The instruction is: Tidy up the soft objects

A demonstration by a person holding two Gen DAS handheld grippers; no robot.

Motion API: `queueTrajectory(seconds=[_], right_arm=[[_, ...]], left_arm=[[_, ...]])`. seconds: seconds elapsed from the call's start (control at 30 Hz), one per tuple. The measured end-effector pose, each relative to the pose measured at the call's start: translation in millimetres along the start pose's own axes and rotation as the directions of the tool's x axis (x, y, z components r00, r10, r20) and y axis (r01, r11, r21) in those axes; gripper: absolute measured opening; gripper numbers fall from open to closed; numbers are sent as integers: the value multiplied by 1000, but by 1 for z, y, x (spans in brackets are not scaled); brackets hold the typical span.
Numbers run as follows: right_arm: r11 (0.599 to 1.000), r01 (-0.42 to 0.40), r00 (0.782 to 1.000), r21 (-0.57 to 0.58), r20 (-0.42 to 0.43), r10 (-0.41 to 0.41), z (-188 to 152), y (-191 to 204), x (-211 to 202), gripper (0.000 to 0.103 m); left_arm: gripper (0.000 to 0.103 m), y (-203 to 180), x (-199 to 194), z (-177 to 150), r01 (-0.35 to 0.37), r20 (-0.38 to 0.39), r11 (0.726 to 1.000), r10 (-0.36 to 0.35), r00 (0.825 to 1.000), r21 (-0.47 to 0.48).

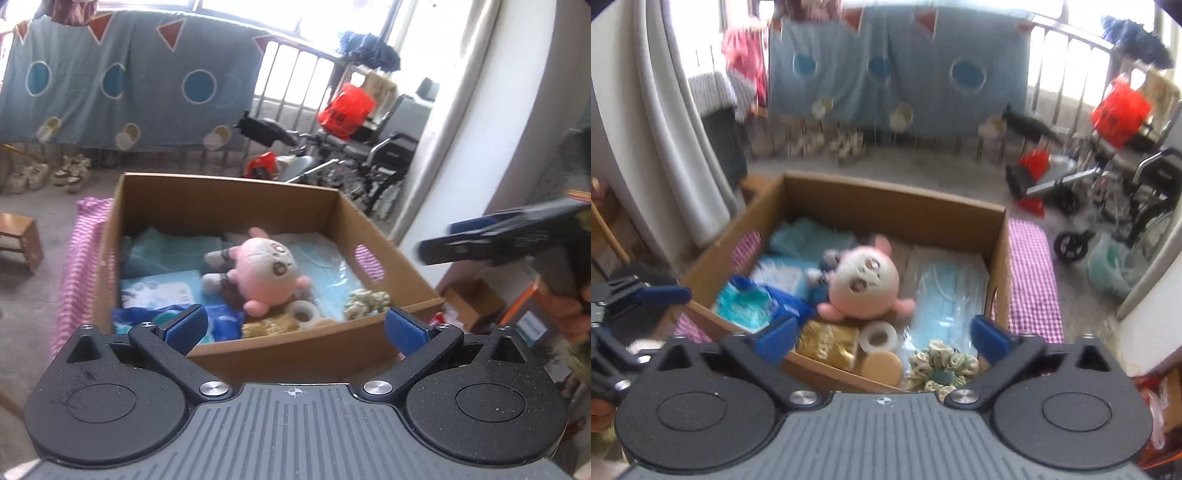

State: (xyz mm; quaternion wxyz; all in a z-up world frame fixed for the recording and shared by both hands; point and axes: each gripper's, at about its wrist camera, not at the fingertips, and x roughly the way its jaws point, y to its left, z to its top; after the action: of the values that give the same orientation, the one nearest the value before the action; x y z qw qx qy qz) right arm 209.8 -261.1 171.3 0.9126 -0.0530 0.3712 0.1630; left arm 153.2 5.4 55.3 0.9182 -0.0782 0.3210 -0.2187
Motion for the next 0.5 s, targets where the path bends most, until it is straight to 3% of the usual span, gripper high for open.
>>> queueTrajectory(seconds=[0.13, 0.33, 0.4, 0.5], right_arm=[[995, 5, 994, 103, 109, -16, -25, 4, -24, 103], [971, 80, 980, 227, 159, -118, -53, 11, -30, 103], [966, 76, 979, 249, 166, -120, -60, 11, -31, 103], [952, 137, 974, 273, 140, -180, -62, 14, -27, 103]], left_arm=[[103, -1, -12, 3, -91, 8, 996, 91, 996, -12], [103, -9, -22, 5, -187, 28, 982, 187, 982, -12], [103, -12, -19, 4, -244, 22, 970, 244, 969, -24], [103, -13, -10, 5, -370, -12, 927, 370, 929, -56]])
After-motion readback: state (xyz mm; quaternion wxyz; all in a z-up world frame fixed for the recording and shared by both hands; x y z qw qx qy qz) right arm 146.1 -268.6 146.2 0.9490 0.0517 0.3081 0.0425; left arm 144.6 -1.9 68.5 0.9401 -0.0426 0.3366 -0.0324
